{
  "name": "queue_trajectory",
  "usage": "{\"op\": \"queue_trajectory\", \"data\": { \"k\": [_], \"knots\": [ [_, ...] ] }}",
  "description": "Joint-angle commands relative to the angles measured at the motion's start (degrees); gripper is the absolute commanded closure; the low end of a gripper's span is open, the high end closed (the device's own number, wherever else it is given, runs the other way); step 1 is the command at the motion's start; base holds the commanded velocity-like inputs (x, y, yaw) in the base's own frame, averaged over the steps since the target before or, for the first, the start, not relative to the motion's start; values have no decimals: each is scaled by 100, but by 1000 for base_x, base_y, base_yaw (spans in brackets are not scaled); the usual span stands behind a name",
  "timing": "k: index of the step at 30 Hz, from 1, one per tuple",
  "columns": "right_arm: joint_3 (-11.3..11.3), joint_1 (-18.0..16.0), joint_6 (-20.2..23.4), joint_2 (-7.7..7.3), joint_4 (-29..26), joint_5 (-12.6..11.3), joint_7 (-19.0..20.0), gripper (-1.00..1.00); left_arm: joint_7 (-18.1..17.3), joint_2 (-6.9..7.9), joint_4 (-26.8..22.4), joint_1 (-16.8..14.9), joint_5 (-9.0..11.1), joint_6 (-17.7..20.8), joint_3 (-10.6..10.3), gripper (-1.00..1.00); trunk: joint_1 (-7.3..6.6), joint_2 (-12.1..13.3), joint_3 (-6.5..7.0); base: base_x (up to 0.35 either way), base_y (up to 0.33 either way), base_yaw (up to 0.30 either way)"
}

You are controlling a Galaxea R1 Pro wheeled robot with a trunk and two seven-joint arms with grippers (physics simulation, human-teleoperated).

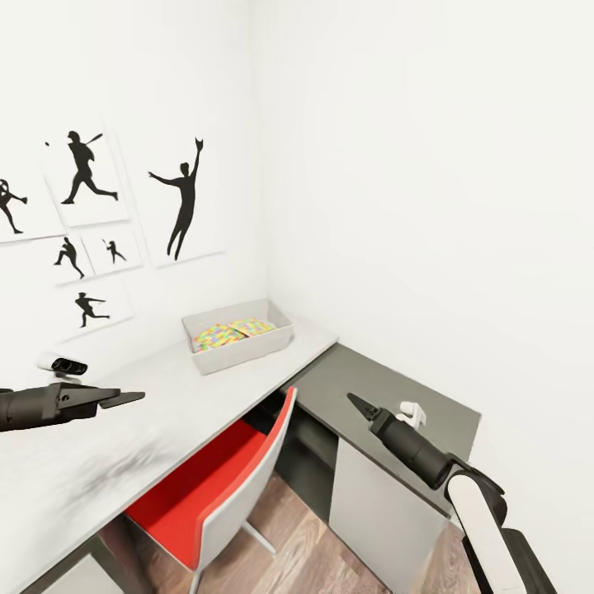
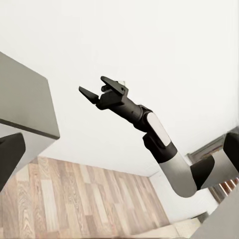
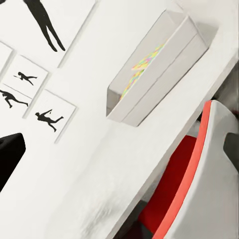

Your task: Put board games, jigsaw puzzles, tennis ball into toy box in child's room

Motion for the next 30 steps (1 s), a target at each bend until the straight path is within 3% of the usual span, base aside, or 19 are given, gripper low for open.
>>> {"op": "queue_trajectory", "data": {
  "k": [1, 14, 23, 30],
  "knots": [
    [-8, -7, 36, 2, 0, -11, 13, -100, -18, 4, 0, -2, 3, 61, 0, -100, 4, -13, -13, -2, 1, -284],
    [-8, -7, 36, 1, 1, -10, 13, -100, -18, 4, -4, -2, -3, 61, -6, -100, 4, -13, -13, -3, 0, -284],
    [-8, -7, 37, -1, 16, -15, 13, -100, -18, 3, -4, -2, -5, 61, -5, -100, 4, -13, -13, -197, 47, -284],
    [-8, -7, 37, -1, 24, -17, 13, -100, -18, 4, -4, -2, -5, 61, -5, -100, 4, -13, -13, -38, 8, -284]
  ]
}}
